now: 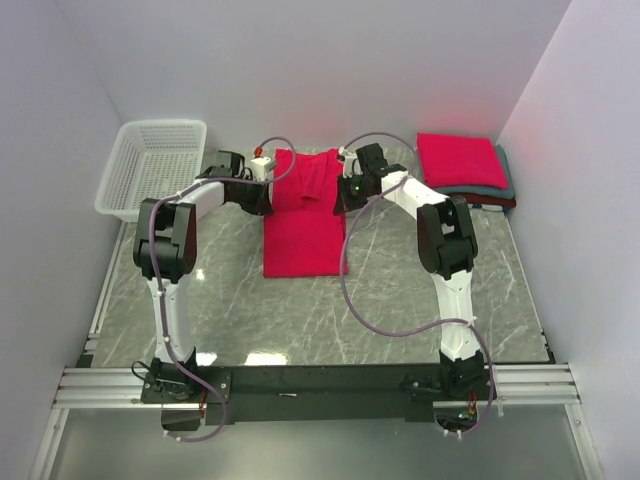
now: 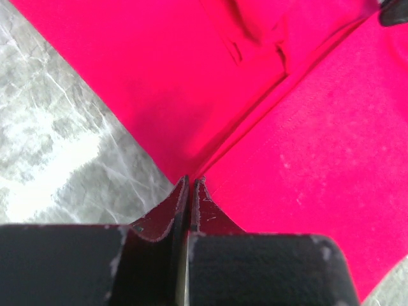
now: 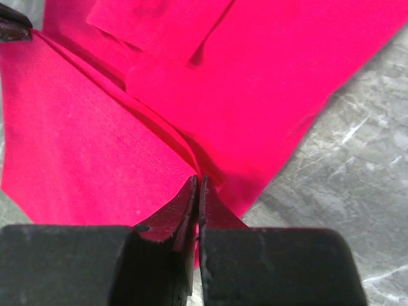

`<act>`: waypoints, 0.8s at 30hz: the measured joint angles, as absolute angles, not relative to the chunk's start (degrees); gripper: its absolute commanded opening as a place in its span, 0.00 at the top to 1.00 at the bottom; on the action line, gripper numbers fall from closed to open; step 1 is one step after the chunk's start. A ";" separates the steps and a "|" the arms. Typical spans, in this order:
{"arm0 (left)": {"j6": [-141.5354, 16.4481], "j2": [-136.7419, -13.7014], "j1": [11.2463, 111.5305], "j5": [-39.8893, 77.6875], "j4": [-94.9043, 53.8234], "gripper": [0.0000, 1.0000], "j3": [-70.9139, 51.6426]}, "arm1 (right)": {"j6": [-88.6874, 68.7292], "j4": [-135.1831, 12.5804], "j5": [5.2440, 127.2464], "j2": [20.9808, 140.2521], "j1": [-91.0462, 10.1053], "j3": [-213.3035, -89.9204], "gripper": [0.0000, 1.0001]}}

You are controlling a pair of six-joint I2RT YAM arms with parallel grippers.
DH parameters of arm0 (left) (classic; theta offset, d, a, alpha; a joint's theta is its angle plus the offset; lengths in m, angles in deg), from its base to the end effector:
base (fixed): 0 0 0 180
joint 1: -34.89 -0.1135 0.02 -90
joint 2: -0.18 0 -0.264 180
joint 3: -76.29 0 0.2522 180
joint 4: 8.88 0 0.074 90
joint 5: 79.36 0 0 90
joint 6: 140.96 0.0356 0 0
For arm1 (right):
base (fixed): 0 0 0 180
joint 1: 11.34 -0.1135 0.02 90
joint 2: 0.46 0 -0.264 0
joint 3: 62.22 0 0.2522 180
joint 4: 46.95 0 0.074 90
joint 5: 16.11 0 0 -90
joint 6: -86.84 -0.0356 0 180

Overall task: Fold and stack the t-shirts
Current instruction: Fold the tshirt

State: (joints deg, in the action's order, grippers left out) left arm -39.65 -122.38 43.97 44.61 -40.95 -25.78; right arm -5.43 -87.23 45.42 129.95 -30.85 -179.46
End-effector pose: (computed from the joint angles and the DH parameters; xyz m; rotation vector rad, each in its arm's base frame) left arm 0.4523 -0.0924 0.1655 0.6664 2.3083 -0.7141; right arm 0.4651 0.1828 0.1725 -0.5819 2.4407 0.7789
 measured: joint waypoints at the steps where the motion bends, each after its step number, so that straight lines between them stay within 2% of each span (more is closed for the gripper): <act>1: -39.65 -123.25 43.97 44.59 -41.39 0.99 -26.65 | -5.43 -87.25 45.72 130.03 -30.85 -179.46 1.00; 6: -39.57 -125.18 43.97 44.61 -42.70 0.87 -28.73 | -5.38 -87.60 46.88 130.69 -30.85 -179.72 0.94; 7: -39.54 -125.24 43.97 44.61 -42.92 0.84 -28.95 | -5.40 -87.78 47.08 130.93 -30.85 -179.96 0.86; 8: -39.50 -125.24 43.97 44.61 -43.18 0.77 -29.21 | -5.47 -87.86 47.36 131.04 -30.85 -179.98 0.84; 13: -38.82 -125.24 43.97 44.61 -43.48 0.57 -29.87 | -5.08 -88.37 48.96 130.99 -30.85 -179.98 0.69; 14: -38.67 -125.24 43.97 44.61 -43.51 0.54 -29.84 | -5.06 -88.41 49.29 130.86 -30.85 -179.92 0.61; 15: -38.56 -125.22 43.95 44.61 -43.46 0.48 -29.74 | -5.06 -88.50 49.59 130.64 -30.85 -179.72 0.47; 16: -38.60 -125.02 43.86 44.57 -43.27 0.47 -29.39 | -5.06 -88.48 50.05 130.25 -30.85 -179.37 0.23; 20: -38.43 -120.94 43.36 44.42 -43.03 0.47 -24.62 | -4.51 -88.82 51.82 127.37 -30.83 -177.56 0.24; 24: -36.81 -111.17 41.92 45.60 -42.22 0.48 -16.34 | -3.98 -89.46 51.65 120.92 -30.83 -174.00 0.29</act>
